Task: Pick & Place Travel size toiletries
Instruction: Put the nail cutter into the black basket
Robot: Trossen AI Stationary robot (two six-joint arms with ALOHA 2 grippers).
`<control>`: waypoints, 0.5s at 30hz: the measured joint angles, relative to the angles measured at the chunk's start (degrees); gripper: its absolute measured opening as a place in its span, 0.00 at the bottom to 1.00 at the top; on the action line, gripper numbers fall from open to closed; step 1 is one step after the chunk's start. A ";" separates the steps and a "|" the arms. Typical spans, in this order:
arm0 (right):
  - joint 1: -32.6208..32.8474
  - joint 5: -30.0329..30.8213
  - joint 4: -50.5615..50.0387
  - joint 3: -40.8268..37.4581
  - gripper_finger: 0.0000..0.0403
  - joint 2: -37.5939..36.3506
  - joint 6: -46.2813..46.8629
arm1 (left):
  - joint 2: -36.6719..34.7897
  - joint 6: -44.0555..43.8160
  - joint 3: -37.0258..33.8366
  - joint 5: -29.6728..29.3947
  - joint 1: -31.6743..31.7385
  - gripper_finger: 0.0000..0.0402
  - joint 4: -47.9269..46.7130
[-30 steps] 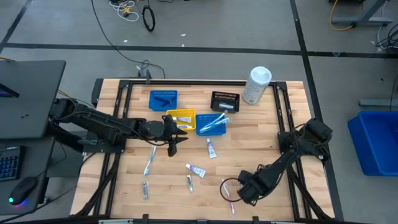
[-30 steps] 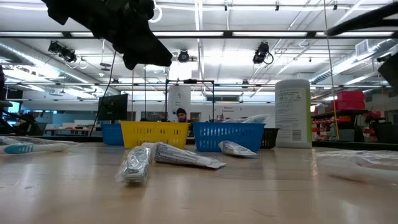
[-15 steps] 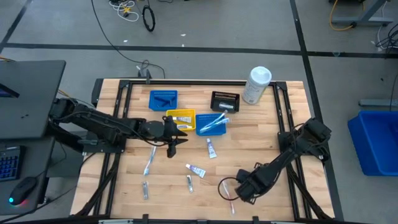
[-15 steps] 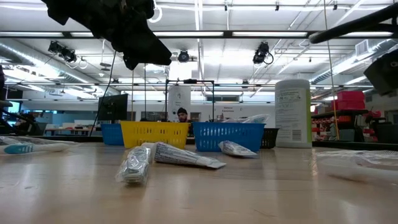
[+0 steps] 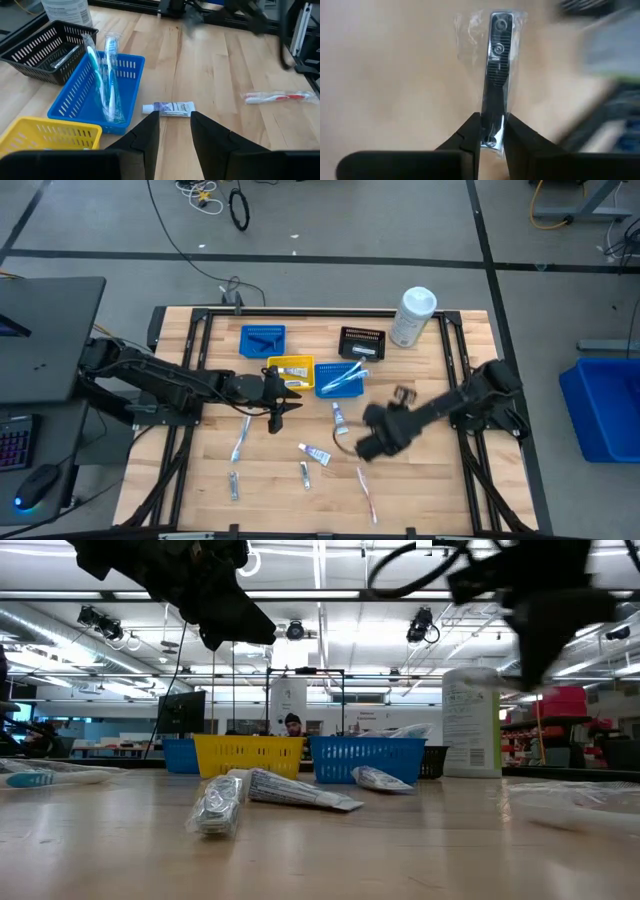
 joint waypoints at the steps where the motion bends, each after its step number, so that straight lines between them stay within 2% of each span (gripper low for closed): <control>1: -1.78 3.90 -2.34 1.11 0.15 -0.02 -0.99 | 0.00 0.00 0.00 0.02 0.00 0.30 0.00; 4: -7.75 13.38 -5.12 3.55 0.15 -0.02 -4.17 | 0.00 0.00 0.00 0.08 0.00 0.30 -0.01; 6: -12.73 15.91 -4.62 4.59 0.15 -0.02 -10.03 | 0.00 0.13 0.00 0.08 -0.02 0.30 -0.05; 10: -23.12 14.76 1.74 4.97 0.16 -0.04 -24.23 | 0.00 0.13 0.00 1.08 0.00 0.30 -0.15; 15: -34.48 9.00 12.75 4.90 0.17 -0.04 -40.80 | 0.00 0.04 0.00 1.24 -0.02 0.30 -0.88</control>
